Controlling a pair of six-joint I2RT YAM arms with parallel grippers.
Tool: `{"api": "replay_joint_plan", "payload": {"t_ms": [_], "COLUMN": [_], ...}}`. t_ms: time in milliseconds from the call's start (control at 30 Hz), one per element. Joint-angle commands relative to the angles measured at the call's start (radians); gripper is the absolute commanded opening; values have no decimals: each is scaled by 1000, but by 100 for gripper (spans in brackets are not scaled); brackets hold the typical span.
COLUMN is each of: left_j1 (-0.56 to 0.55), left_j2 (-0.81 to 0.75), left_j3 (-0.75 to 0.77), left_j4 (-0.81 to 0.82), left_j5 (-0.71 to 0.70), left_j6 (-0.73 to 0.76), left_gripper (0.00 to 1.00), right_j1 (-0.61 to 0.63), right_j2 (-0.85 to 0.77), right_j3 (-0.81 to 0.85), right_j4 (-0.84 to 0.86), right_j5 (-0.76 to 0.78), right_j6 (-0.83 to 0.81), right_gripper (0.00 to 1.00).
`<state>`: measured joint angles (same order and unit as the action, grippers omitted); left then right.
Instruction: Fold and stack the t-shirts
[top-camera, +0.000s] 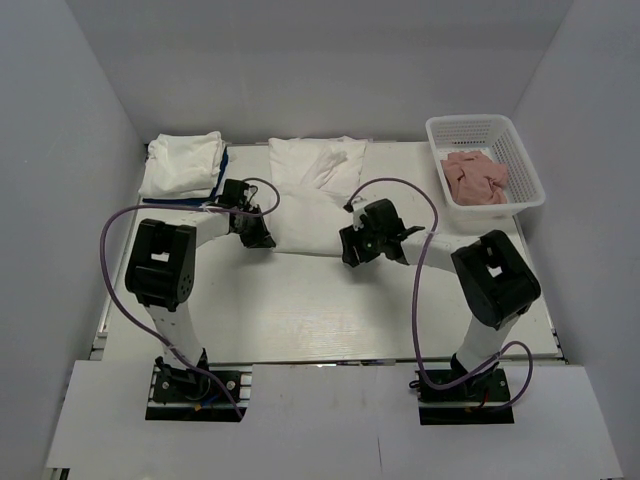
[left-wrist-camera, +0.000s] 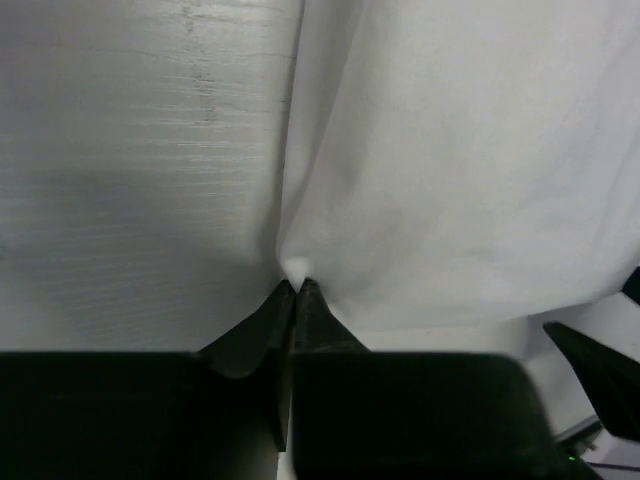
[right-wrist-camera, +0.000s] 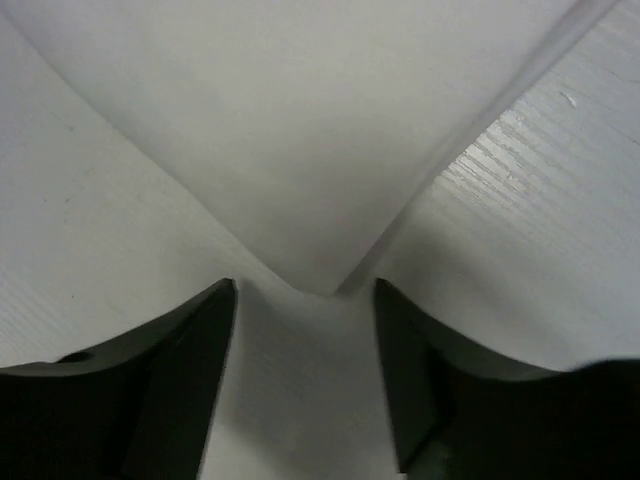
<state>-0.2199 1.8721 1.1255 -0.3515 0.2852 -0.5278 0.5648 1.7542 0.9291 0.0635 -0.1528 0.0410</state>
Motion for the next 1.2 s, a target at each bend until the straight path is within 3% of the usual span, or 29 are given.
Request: {"api": "replay_joint_plan", "payload": {"t_ms": [0, 33, 67, 100, 167, 200, 300, 433, 633, 833, 1000, 1167], "left_j1": [-6, -6, -6, -6, -6, -6, -6, -15, -15, -15, -15, -15], "left_j2": [7, 16, 16, 16, -5, -16, -92, -249, -499, -710, -745, -682], "left_j3": [7, 16, 16, 16, 16, 16, 2, -105, -185, -58, 74, 95], "left_j4": [19, 19, 19, 19, 19, 7, -46, -55, -260, -512, -497, -325], "left_j5": [19, 19, 19, 19, 39, 51, 51, 66, 92, 170, 131, 95], "left_j6": [-1, -1, -1, -1, -11, -11, -1, -1, -14, -14, -24, -47], "left_gripper": [9, 0, 0, 0, 0, 0, 0, 0, 0, 0, 0, 0], "right_j1": [4, 7, 6, 6, 4, 7, 14, 29, 84, 115, 107, 93], "right_j2": [39, 47, 50, 51, 35, 28, -34, -174, -437, -628, -653, -610], "right_j3": [34, 49, 53, 54, 51, 48, 34, -4, -75, 40, 148, 148], "right_j4": [18, 18, 25, 30, 59, 67, 50, -138, -375, -619, -657, -571], "right_j5": [2, 1, 5, 12, 1, -28, -34, -7, -85, -189, -58, 73], "right_j6": [-4, -6, -12, -12, -15, -18, -23, -33, 34, 86, 85, 131], "right_gripper": [58, 52, 44, 24, 5, 0, 0, 0, 0, 0, 0, 0]}}
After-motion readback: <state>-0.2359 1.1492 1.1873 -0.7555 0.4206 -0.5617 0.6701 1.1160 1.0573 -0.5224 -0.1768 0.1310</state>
